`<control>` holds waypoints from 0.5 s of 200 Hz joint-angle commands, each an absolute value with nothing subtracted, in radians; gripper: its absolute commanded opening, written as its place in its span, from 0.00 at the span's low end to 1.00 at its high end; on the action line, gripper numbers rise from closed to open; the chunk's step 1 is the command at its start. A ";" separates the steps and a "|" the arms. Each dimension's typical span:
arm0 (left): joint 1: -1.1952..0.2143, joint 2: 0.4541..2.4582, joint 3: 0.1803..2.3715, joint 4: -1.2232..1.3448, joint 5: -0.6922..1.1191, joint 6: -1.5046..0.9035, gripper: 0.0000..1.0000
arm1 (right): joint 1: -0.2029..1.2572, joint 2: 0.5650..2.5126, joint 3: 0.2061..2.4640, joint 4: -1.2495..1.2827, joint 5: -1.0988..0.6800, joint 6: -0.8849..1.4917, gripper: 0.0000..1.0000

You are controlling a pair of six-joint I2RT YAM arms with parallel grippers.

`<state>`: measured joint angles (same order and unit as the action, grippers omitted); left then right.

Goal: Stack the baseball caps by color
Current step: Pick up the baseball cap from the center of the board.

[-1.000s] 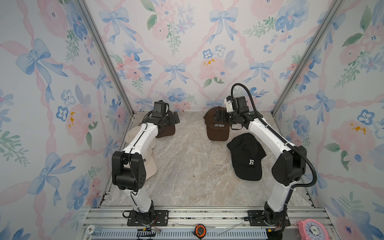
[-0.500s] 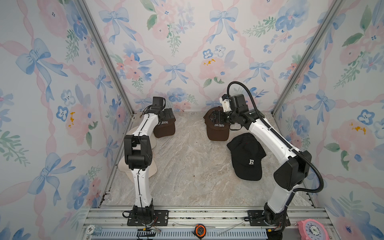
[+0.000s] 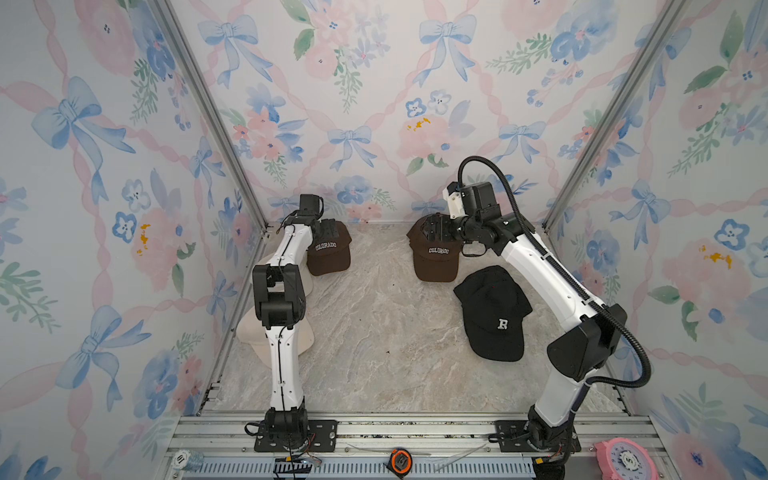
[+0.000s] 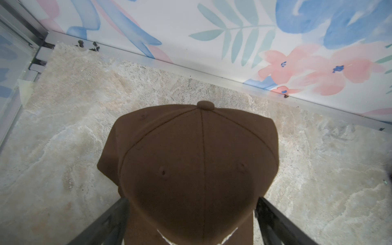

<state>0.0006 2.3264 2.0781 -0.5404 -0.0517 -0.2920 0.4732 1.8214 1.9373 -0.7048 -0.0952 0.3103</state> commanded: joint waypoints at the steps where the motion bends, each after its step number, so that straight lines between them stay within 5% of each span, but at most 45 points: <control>1: 0.006 2.369 2.099 -0.563 -0.027 -0.268 0.93 | 0.482 1.833 1.962 -0.744 -0.065 0.311 0.96; 48: 0.009 2.395 2.116 -0.562 -0.003 -0.264 0.84 | 0.496 1.826 1.951 -0.750 -0.037 0.319 0.96; 100: 0.010 2.424 2.135 -0.562 0.029 -0.264 0.57 | 0.503 1.795 1.919 -0.750 -0.005 0.322 0.96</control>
